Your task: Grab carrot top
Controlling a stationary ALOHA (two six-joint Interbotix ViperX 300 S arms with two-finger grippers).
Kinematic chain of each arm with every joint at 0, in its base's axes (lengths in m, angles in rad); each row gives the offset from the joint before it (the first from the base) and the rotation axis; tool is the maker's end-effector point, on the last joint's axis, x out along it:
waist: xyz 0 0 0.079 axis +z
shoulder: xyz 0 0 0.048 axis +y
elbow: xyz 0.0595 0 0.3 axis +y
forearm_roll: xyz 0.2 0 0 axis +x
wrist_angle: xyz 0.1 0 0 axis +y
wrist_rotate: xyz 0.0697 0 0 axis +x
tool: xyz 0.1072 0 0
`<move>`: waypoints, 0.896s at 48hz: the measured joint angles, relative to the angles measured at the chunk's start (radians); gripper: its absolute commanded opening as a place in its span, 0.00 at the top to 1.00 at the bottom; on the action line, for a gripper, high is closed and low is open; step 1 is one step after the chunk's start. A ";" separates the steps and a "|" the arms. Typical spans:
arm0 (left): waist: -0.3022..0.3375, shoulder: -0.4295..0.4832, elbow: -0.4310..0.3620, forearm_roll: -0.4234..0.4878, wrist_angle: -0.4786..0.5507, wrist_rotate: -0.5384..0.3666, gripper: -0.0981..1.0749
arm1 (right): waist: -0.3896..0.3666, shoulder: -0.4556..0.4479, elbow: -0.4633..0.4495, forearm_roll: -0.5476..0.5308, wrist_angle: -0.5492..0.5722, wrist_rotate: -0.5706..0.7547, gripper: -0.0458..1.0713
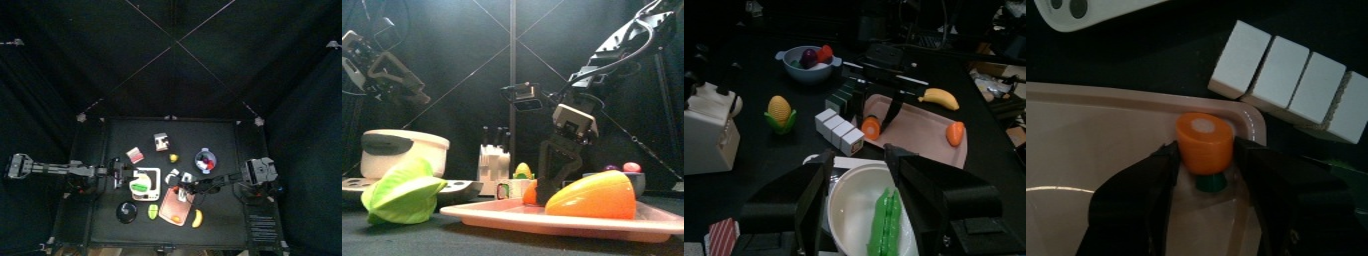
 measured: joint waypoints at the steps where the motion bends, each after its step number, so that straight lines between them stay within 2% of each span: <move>1: 0.000 0.002 0.000 0.000 0.000 0.000 0.20 | 0.000 0.002 0.000 0.000 -0.002 0.000 0.19; 27: 0.000 0.000 0.000 0.000 0.002 -0.002 0.20 | 0.002 0.008 0.000 -0.020 -0.002 -0.002 0.20; 43: 0.000 0.000 0.000 0.000 0.000 -0.002 0.20 | 0.015 0.008 -0.002 -0.018 0.029 -0.002 0.37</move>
